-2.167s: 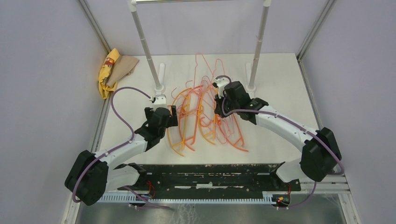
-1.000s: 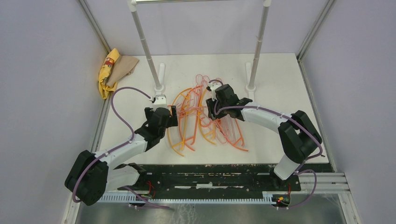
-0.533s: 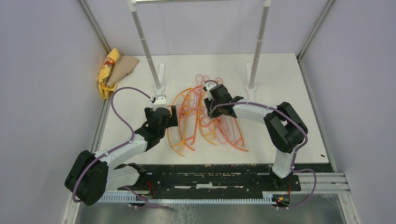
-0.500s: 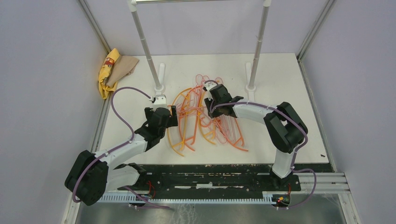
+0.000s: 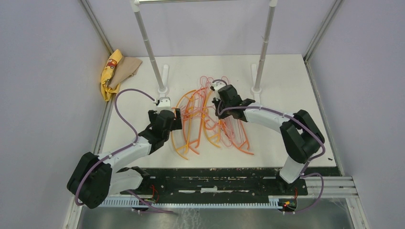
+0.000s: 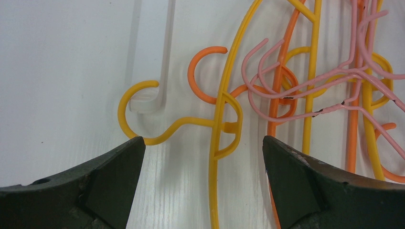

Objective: Organize the hangers

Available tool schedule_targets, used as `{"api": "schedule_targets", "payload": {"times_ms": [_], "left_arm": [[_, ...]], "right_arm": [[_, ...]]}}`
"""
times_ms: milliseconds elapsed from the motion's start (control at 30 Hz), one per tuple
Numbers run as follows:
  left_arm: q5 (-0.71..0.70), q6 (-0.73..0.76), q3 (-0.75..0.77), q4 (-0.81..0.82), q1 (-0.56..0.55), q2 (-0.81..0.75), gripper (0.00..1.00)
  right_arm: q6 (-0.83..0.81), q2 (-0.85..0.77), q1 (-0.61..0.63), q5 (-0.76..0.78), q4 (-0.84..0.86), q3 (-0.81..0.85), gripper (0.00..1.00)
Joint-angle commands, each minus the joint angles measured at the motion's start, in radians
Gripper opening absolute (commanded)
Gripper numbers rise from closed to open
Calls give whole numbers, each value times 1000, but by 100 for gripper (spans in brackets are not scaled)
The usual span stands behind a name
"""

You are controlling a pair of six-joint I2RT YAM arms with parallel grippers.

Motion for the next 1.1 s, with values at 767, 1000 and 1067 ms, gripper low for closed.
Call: {"api": "schedule_targets", "payload": {"times_ms": [767,1000,1067], "left_arm": [[-88,3,-23,43,-3,-75,100],[-88,1,-22,43,-3,-74,100],[-88,1,-23,43,-3,-75,100]], "right_arm": [[552,-84,-182,-430,467,520,1],[627,-80,-198,-364,545,511,1],[661,-73,-207,-319,562,511,1]]}}
